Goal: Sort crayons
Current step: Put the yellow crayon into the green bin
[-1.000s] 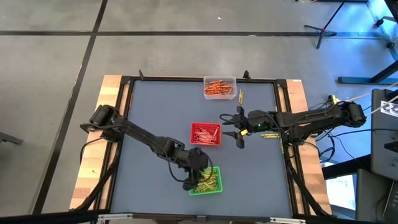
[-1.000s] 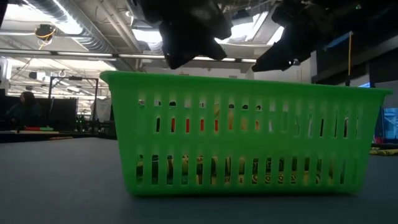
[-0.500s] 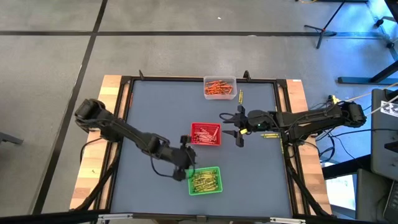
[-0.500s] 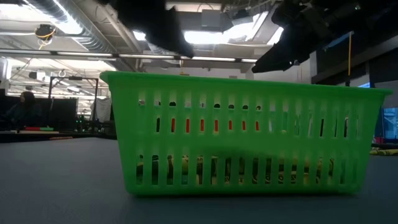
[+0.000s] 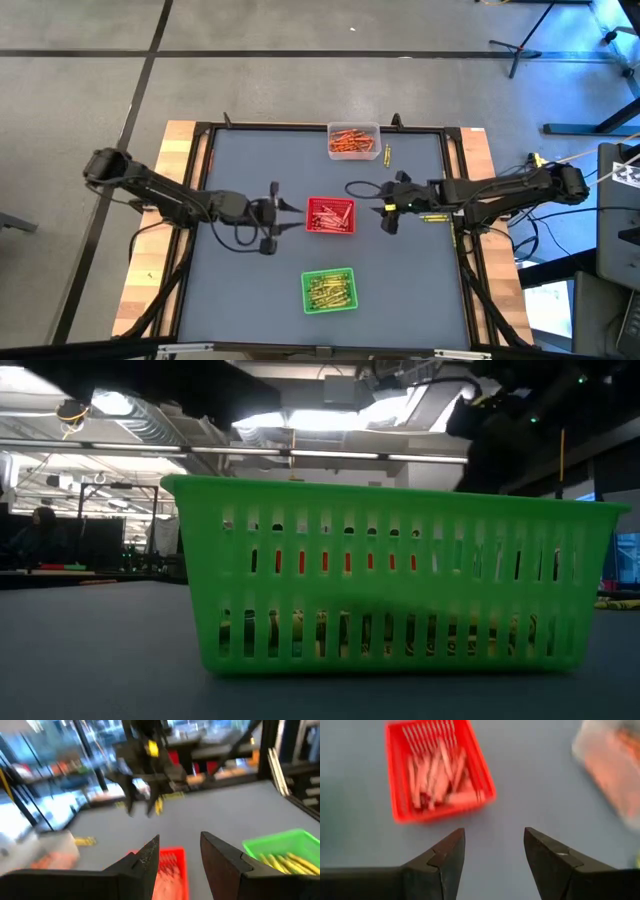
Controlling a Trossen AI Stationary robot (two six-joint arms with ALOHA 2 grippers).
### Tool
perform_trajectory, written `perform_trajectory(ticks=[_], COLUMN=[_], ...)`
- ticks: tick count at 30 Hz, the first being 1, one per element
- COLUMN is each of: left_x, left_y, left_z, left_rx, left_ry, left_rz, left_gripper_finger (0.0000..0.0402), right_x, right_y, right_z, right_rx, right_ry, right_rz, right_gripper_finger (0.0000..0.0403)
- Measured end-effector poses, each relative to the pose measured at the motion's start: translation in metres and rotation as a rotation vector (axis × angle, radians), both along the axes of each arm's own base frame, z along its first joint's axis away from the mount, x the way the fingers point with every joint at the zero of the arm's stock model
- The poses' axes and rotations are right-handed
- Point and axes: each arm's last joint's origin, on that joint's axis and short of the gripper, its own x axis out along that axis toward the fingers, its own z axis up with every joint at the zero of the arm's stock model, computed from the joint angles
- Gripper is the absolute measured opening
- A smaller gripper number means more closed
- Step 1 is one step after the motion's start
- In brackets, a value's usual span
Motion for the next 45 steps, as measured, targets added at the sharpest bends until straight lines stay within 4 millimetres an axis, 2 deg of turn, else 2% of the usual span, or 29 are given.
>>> perform_trajectory(ticks=[4,8,14,18,27,35,45], left_x=[-0.005,-0.002,0.001,0.000,0.000,0.000,0.000], left_y=[0.009,0.018,0.021,0.017,0.011,0.011,0.011], left_z=[0.003,0.008,0.015,0.013,0.014,0.013,0.013], left_rx=[0.061,0.103,0.100,0.099,0.078,0.079,0.079], left_ry=[-0.135,-0.167,-0.186,-0.178,-0.182,-0.179,-0.178], left_rz=[0.023,0.028,0.001,-0.016,-0.038,-0.038,-0.038], left_gripper_finger=[0.0128,0.0128,0.0128,0.0128,0.0128,0.0128,0.0128], right_x=[-0.012,-0.023,-0.048,-0.054,-0.040,-0.029,-0.025], right_y=[-0.001,-0.008,-0.022,-0.027,-0.029,-0.033,-0.033], right_z=[0.006,0.015,-0.002,-0.011,-0.040,-0.064,-0.073], right_rx=[0.063,0.119,0.257,0.286,0.231,0.170,0.164], right_ry=[0.194,0.323,0.666,0.847,1.070,1.173,1.198], right_rz=[-0.087,-0.199,-0.293,-0.308,-0.229,-0.185,-0.146], right_gripper_finger=[0.0200,0.0200,0.0200,0.0200,0.0200,0.0200,0.0200])
